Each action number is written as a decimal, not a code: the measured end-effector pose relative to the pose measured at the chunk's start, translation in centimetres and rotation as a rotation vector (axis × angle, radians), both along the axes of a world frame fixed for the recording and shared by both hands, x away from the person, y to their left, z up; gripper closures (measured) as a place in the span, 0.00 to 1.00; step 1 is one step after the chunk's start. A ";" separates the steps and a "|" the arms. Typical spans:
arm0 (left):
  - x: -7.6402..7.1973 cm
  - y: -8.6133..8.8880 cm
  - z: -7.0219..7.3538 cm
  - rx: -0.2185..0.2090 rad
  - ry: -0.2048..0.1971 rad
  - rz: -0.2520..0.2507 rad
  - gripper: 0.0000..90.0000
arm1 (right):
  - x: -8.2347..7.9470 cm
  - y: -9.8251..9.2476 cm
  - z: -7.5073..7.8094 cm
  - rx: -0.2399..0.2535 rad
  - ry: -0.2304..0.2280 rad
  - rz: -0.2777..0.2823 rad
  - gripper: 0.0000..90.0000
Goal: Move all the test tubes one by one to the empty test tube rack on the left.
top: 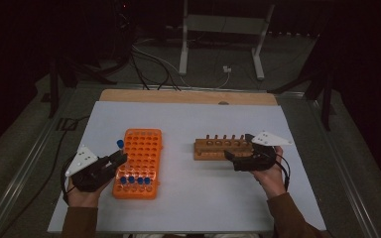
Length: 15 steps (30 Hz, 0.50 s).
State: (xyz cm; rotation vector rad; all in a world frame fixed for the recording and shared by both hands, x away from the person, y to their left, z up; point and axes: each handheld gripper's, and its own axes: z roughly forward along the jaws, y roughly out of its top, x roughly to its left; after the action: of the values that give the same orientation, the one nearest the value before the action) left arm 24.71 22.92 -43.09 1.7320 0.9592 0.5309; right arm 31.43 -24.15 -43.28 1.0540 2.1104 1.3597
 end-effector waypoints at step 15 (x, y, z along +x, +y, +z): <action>-0.8 0.6 -1.2 -0.003 0.016 0.017 0.87 | -0.7 -2.6 -0.6 0.024 -0.002 -0.052 0.00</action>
State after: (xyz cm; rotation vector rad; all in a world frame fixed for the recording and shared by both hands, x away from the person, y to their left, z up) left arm 23.87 23.56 -44.31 1.7291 0.9860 0.5268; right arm 30.69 -26.70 -43.87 1.1092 2.0553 1.3641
